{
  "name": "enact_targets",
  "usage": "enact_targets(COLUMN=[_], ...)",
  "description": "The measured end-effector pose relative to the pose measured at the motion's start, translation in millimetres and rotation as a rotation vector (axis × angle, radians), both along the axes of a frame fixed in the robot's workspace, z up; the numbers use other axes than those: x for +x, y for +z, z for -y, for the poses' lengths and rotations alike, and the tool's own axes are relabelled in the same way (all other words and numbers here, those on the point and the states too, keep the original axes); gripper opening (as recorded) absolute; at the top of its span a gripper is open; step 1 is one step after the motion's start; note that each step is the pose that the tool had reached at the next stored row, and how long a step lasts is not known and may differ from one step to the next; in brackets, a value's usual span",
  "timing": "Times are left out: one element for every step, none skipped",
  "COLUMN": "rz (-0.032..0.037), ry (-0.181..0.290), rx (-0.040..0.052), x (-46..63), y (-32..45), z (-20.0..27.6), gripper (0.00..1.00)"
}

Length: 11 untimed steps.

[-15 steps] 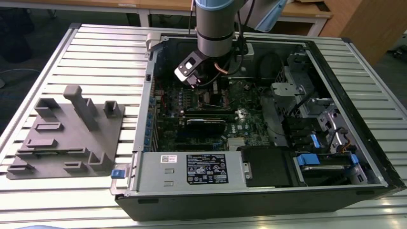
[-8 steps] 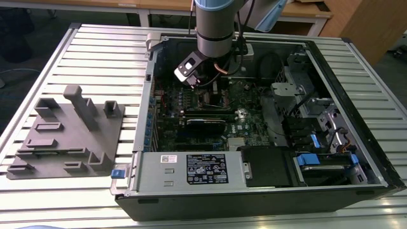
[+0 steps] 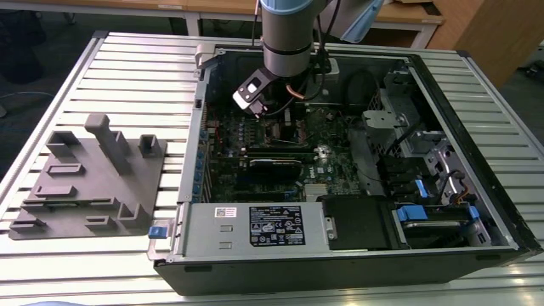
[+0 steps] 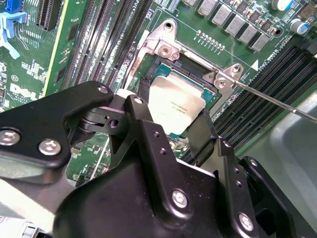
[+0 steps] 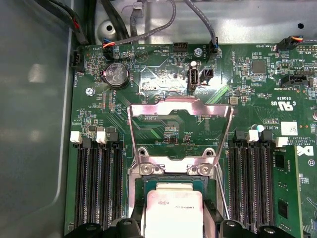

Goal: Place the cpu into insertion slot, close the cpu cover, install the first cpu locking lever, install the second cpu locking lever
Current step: 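Place the cpu into insertion slot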

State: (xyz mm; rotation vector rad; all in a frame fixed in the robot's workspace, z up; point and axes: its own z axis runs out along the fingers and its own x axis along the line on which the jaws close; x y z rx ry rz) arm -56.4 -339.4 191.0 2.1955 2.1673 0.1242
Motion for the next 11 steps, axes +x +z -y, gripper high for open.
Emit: enact_targets(rz=[0.0000,0.0000,0.0001,0.0004,0.0006,0.0006,0.0004,0.0001,0.0001,0.0001,0.0000], ry=[0.000,0.000,0.000,0.000,0.000,0.000,0.000,0.000,0.000,0.000,0.000], rx=[0.0000,0.0000,0.0002,0.0013,0.0012,0.0009,0.0006,0.0002,0.0001,0.0001,-0.0002], x=[0.0,0.0,0.0,0.1,0.1,0.1,0.0,0.0,0.0,0.0,0.0], y=[0.0,0.0,-0.1,-0.4,-0.5,-0.4,-0.3,-0.2,-0.1,-0.1,-0.1], z=[0.0,0.0,0.0,-0.2,-0.2,-0.2,-0.1,0.0,0.0,0.0,0.0], gripper=[0.54,0.54,0.54,0.55,0.55,0.62,0.62,0.62,0.62,0.62,0.62])
